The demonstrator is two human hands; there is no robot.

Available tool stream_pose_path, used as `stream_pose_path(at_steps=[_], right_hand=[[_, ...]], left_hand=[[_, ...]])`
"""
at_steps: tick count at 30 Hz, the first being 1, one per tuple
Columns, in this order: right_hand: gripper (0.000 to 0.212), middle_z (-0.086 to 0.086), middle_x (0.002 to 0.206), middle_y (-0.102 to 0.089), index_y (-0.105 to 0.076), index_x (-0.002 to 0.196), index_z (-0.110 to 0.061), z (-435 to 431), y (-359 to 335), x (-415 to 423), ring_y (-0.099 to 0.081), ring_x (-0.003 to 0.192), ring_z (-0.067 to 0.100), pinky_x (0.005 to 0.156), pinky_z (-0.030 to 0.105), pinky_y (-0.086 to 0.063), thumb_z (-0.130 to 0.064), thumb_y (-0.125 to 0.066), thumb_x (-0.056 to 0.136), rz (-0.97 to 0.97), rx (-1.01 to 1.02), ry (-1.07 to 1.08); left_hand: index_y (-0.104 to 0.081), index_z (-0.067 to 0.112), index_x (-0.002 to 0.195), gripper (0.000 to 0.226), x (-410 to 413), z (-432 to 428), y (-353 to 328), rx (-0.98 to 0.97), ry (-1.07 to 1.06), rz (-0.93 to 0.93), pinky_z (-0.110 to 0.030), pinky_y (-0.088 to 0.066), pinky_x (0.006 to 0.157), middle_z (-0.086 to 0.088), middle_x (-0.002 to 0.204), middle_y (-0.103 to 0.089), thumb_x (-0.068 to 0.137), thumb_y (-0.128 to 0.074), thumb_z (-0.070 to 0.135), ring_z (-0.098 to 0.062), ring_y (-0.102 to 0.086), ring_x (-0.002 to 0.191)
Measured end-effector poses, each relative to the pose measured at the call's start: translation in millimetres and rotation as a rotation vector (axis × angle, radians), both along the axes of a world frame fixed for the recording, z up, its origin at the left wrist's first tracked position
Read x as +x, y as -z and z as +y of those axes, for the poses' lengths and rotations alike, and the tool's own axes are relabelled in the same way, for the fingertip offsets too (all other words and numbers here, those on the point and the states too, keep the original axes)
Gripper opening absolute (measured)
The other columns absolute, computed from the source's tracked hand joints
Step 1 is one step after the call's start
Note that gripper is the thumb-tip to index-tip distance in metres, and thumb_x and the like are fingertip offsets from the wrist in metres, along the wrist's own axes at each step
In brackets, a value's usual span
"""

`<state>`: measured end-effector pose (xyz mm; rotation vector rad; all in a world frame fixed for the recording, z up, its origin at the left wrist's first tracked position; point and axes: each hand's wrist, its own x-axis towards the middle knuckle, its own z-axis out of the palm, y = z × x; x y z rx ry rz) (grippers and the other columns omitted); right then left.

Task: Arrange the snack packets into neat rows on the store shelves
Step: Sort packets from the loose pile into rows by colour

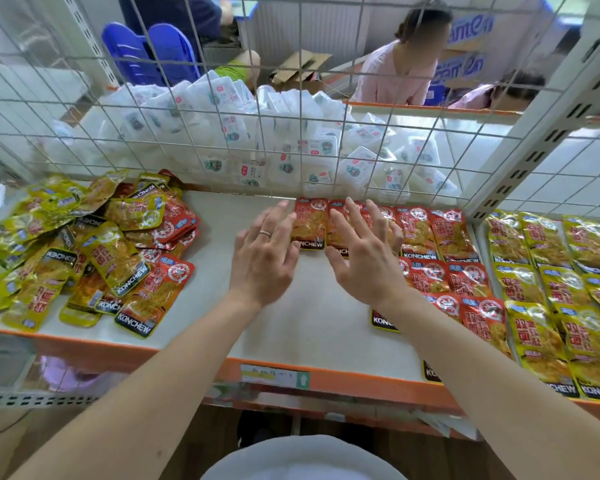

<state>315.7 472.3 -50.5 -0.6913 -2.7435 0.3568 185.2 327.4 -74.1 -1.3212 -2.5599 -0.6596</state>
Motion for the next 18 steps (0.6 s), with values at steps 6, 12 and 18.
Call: stream_pose_path(at_steps=[6, 12, 18], right_hand=[[0.061, -0.007, 0.161, -0.031, -0.042, 0.15, -0.021, -24, -24, -16, -0.017, 0.152, 0.018, 0.115, 0.058, -0.013, -0.041, -0.051, 0.094, 0.147, -0.061, -0.213], [0.061, -0.005, 0.161, -0.033, -0.045, 0.149, -0.021, -75, -30, -37, -0.017, 0.152, 0.017, 0.115, 0.056, -0.014, -0.046, -0.047, 0.094, 0.197, -0.079, -0.425], [0.059, -0.006, 0.16, -0.033, -0.045, 0.148, -0.024, -140, -31, -54, -0.017, 0.152, 0.016, 0.115, 0.06, -0.014, -0.044, -0.049, 0.092, 0.17, -0.113, -0.564]], left_hand=[[-0.056, 0.014, 0.138, 0.056, 11, -30, -39, 0.025, -0.2, 0.004, -0.047, -0.034, 0.106, -0.001, 0.157, -0.04, 0.092, -0.037, 0.04, -0.024, -0.036, 0.143], [-0.047, 0.02, 0.146, 0.055, 33, -102, -64, 0.01, -0.456, 0.007, -0.052, -0.026, 0.112, 0.002, 0.162, -0.031, 0.094, -0.044, 0.04, -0.023, -0.024, 0.149], [-0.051, 0.02, 0.143, 0.059, 41, -186, -68, 0.025, -0.656, 0.02, -0.045, -0.022, 0.114, 0.004, 0.161, -0.033, 0.094, -0.034, 0.047, -0.022, -0.026, 0.148]])
